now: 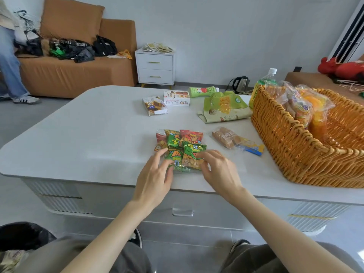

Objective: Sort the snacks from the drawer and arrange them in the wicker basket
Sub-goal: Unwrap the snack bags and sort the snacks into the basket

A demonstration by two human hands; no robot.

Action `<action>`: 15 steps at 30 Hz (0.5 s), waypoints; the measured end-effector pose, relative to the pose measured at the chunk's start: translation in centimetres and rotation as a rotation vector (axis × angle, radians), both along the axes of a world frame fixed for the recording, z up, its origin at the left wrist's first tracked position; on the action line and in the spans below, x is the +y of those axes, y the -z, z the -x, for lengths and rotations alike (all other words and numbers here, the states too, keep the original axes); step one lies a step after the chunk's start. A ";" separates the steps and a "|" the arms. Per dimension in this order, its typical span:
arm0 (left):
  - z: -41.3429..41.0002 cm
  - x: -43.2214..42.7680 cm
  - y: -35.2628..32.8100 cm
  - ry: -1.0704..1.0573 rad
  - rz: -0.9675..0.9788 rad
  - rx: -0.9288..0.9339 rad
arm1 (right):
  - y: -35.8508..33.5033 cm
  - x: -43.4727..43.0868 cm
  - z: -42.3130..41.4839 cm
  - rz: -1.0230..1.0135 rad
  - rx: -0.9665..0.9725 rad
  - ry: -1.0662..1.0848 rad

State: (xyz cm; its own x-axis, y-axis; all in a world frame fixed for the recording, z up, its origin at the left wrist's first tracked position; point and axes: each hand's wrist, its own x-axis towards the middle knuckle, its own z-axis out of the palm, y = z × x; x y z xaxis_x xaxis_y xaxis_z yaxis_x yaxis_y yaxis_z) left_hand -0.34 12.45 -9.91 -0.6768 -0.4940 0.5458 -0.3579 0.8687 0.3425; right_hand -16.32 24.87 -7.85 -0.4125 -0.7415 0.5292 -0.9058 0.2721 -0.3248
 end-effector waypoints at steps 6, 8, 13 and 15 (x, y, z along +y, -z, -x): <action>5.2 -1.5 -0.3 -0.076 -0.160 -0.134 | 0.8 -4.5 -1.0 -0.242 -0.236 -0.025; 6.0 -1.7 0.1 -0.137 -0.189 -0.232 | 1.7 -5.2 -0.9 -0.317 -0.224 0.007; 5.7 -2.1 1.4 -0.155 -0.200 -0.289 | 3.6 -4.9 0.1 -0.357 -0.098 0.072; 5.4 -2.3 1.4 -0.138 -0.264 -0.298 | 4.3 -4.5 1.0 -0.410 -0.120 0.061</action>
State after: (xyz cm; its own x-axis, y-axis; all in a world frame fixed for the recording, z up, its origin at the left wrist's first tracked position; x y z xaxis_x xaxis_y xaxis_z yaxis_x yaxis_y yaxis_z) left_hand -5.70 10.12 -11.30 -0.7034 -0.6880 0.1786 -0.5821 0.7017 0.4108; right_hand -17.34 20.35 -12.17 -0.5024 -0.8530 0.1412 -0.8467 0.4522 -0.2804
